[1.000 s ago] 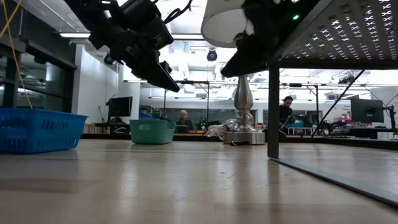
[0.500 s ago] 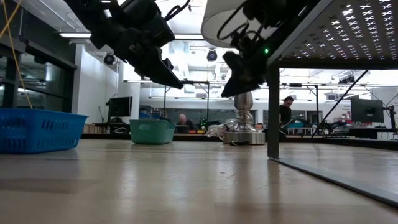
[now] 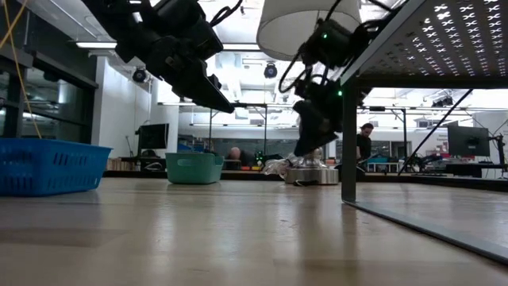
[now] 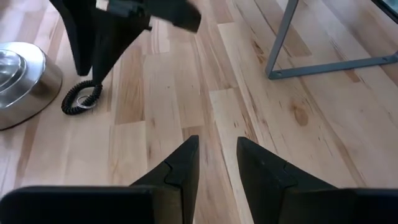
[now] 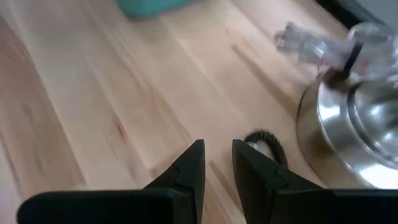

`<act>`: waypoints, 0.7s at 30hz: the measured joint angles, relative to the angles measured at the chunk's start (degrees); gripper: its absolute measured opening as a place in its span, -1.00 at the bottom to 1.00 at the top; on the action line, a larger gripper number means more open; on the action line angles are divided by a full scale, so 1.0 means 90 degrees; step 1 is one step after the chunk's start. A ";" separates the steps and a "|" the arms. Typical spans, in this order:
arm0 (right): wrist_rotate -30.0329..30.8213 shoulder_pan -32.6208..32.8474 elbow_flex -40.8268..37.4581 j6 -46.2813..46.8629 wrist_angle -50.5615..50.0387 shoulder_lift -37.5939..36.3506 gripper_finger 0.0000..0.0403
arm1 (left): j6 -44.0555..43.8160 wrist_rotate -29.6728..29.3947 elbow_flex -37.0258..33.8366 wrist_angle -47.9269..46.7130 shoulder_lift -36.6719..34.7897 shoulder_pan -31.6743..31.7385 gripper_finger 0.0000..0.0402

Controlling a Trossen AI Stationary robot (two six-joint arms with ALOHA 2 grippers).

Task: Pick & Place Office Desk Supplies
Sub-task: Put the black spring rubberband into the green bin

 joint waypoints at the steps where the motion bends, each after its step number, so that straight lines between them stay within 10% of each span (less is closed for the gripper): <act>1: 0.0007 -0.0027 0.0000 -0.0072 0.0052 0.0095 -0.66 | 0.0000 -0.0002 0.0000 0.0002 0.0000 0.0000 -0.49; 21: -0.0222 -0.0249 0.0002 -0.1298 0.0424 0.0631 -0.53 | 0.0002 -0.0003 0.0002 0.0138 0.0000 -0.0002 -0.49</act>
